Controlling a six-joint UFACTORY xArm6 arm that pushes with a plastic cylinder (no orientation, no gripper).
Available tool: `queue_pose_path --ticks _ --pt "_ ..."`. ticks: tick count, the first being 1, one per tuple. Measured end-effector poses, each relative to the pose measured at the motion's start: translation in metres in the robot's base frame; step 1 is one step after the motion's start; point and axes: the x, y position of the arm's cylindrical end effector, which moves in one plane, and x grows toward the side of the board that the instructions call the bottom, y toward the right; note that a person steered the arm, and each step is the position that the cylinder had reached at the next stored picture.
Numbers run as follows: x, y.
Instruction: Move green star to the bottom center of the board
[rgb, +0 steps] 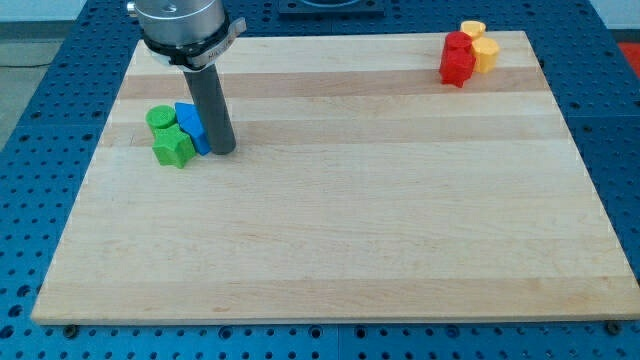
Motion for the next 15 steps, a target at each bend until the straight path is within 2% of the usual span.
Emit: queue_pose_path --ticks 1,2,3,4,5,6,7,9,10,11,12,13,14,15 --pt "0.047 0.0" --pt "0.073 -0.048" --pt "0.062 -0.129" --pt "0.026 -0.165" --pt "-0.005 -0.145" --pt "-0.016 -0.093" --pt "0.001 -0.072" --pt "0.055 0.06" --pt "0.068 0.089" --pt "0.065 0.053" --pt "0.062 -0.024" --pt "0.031 -0.091" --pt "-0.008 -0.119" --pt "-0.041 -0.116"
